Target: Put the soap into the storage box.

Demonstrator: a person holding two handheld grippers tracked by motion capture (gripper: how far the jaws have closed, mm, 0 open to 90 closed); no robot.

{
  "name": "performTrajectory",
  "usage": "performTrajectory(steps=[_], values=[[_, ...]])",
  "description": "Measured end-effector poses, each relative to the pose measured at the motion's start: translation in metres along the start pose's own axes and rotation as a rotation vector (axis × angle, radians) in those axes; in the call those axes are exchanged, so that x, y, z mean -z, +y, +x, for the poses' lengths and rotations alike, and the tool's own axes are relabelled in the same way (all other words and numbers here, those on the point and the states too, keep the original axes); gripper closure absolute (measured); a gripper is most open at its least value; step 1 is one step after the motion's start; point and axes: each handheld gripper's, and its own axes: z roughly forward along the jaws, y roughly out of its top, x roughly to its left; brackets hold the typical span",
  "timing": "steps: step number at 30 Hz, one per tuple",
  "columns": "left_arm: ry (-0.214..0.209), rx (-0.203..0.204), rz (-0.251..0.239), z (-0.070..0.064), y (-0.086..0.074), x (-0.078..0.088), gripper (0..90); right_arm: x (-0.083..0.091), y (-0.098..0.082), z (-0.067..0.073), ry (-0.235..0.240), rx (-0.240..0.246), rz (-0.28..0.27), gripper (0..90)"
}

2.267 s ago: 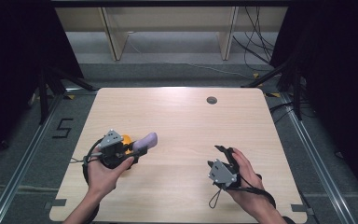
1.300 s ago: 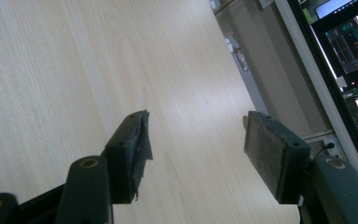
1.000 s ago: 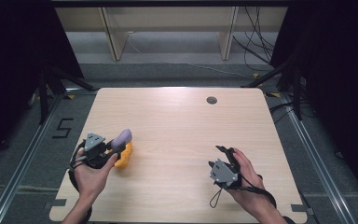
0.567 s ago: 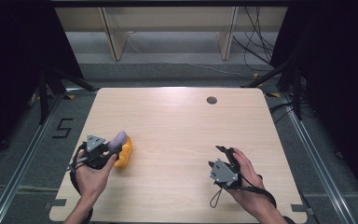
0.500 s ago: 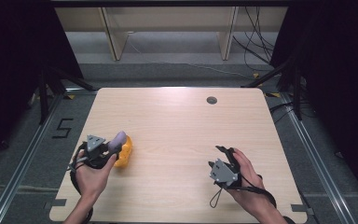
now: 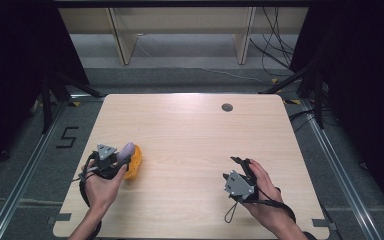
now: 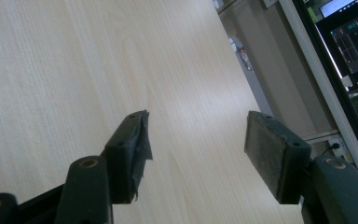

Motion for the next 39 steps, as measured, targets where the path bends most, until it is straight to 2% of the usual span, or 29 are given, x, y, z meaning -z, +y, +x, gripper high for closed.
performTrajectory(steps=[1,2,27,37,39], values=[[-0.001,0.011,-0.001,-0.001,0.0,-0.001,58.7,0.0,0.0,0.0,0.004,0.0,0.003,40.6],[0.003,0.005,0.002,-0.001,0.0,-0.001,58.6,0.0,0.0,-0.001,-0.004,0.011,0.006,40.7],[-0.001,-0.005,0.028,-0.002,-0.004,-0.011,58.4,-0.001,0.0,0.001,-0.007,0.012,0.008,40.3],[-0.014,-0.007,0.076,-0.006,-0.005,-0.012,58.3,-0.001,0.0,0.001,-0.001,0.016,0.01,40.0],[-0.017,-0.027,0.114,-0.006,-0.006,-0.012,58.2,-0.001,0.0,0.001,0.0,0.011,0.009,40.0]])
